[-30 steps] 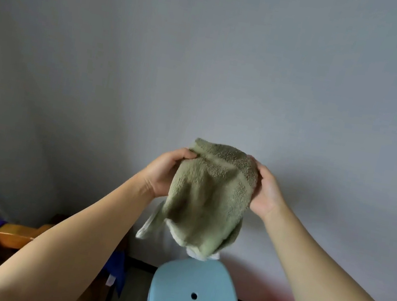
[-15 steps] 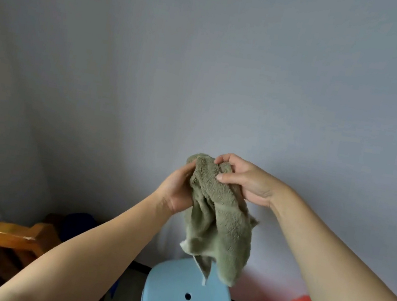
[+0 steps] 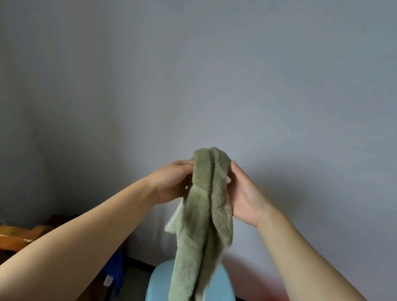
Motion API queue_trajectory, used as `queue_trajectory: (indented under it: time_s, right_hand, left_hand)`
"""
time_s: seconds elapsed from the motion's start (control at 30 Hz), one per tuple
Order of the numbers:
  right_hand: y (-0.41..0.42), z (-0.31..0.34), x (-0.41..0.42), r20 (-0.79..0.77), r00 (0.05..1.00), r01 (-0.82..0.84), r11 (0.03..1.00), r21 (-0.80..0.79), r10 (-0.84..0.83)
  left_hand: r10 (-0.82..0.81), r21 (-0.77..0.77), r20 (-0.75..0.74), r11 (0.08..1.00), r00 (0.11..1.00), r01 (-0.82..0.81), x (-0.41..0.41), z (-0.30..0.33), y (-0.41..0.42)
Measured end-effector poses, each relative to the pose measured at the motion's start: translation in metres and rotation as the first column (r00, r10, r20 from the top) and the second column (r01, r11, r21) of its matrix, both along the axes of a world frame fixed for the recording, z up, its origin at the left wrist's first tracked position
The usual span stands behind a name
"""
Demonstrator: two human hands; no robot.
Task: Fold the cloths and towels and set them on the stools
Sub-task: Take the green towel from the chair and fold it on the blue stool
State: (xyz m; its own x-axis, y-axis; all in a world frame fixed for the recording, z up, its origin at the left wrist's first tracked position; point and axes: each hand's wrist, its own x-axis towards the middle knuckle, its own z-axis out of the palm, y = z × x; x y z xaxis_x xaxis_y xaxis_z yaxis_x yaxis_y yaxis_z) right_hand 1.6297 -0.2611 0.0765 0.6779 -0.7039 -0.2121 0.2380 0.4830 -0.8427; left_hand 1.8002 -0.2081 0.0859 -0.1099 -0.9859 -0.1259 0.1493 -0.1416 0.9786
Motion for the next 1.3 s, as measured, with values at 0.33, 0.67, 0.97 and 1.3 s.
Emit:
queue_trajectory:
  time_s: [0.33,0.67,0.97,1.3]
  right_hand:
    - [-0.027,0.008,-0.009,0.027,0.956,0.290,0.956,0.052,-0.291]
    - [-0.049,0.026,-0.053,-0.224,0.931,0.287,0.957,-0.040,-0.289]
    - [-0.067,0.055,-0.054,-0.260,0.942,0.180,0.974,-0.139,-0.211]
    - [-0.075,0.065,-0.081,-0.677,0.703,0.016,0.957,-0.290,-0.217]
  left_hand:
    - [0.622,0.092,0.054,0.776,0.781,-0.624,0.039,0.000,-0.006]
    - [0.524,0.289,-0.575,0.848,0.628,-0.443,0.101,-0.011,-0.002]
    - [0.168,0.612,-0.067,0.786,0.984,-0.092,0.045,-0.050,0.011]
    - [0.551,0.322,-0.310,0.828,0.775,-0.460,0.071,-0.032,-0.005]
